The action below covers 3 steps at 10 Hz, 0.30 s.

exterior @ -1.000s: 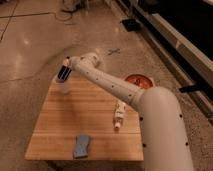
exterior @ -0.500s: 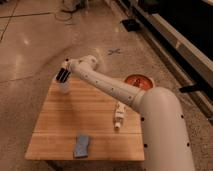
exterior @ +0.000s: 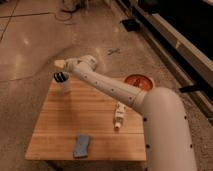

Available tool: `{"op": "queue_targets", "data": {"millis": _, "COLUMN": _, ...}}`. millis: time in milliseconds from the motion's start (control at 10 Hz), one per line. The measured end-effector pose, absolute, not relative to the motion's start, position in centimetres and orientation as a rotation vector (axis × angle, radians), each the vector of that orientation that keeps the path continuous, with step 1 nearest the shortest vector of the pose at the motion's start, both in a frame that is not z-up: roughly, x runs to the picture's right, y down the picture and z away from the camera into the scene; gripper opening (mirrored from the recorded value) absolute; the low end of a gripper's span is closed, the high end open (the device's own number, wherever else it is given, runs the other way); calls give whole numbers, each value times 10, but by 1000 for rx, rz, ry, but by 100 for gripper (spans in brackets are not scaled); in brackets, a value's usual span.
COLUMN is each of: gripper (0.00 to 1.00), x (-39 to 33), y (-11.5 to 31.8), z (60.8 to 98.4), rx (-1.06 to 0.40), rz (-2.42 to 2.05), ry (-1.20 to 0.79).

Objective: Place the eraser in the ceramic cup

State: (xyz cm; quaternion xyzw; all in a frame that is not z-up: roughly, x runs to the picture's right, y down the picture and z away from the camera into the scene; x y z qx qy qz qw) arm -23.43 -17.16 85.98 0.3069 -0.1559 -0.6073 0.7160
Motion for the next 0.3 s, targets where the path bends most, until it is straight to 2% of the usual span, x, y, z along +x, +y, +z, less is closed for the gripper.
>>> {"op": "queue_targets", "data": {"millis": 300, "gripper": 80, "x": -228, "y": -177, "z": 855, "rx": 685, "rz": -1319, "ry": -348}}
